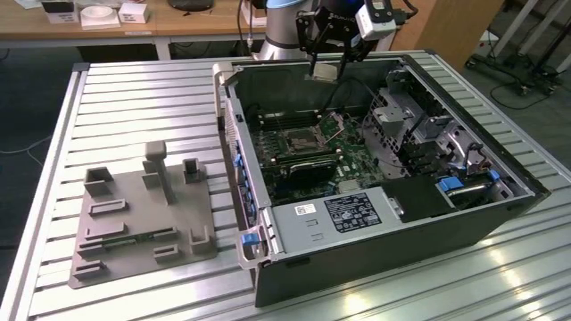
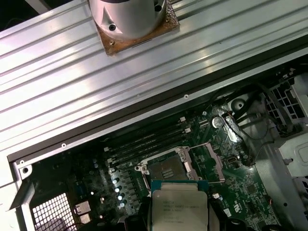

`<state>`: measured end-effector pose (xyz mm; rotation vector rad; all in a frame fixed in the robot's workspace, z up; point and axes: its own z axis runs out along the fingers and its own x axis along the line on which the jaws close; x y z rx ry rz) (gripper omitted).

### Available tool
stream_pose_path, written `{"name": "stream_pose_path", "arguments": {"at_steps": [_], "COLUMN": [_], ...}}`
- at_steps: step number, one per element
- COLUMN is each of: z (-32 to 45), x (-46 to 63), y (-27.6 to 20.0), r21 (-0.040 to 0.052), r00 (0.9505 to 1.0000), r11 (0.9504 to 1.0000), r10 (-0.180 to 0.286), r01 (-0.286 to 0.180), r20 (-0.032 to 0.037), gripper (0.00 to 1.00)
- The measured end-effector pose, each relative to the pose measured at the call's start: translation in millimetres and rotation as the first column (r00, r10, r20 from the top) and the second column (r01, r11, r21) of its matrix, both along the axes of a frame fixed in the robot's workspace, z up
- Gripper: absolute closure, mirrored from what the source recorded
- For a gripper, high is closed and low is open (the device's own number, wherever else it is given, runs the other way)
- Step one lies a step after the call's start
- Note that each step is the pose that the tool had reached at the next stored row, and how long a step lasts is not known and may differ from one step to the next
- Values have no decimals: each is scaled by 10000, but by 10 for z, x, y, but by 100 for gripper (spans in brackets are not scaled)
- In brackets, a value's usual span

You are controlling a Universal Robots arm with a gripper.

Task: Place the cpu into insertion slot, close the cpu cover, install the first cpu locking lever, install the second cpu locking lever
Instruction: 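Place the cpu into insertion slot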

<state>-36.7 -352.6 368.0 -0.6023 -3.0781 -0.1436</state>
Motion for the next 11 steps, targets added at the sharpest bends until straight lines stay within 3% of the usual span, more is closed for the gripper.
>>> {"name": "stream_pose_path", "arguments": {"at_steps": [11], "z": [-3], "x": [0], "y": [0], "r21": [0], "r00": [9990], "r11": [9990], "r10": [-458], "r01": [458], "r20": [0], "gripper": [46]}}
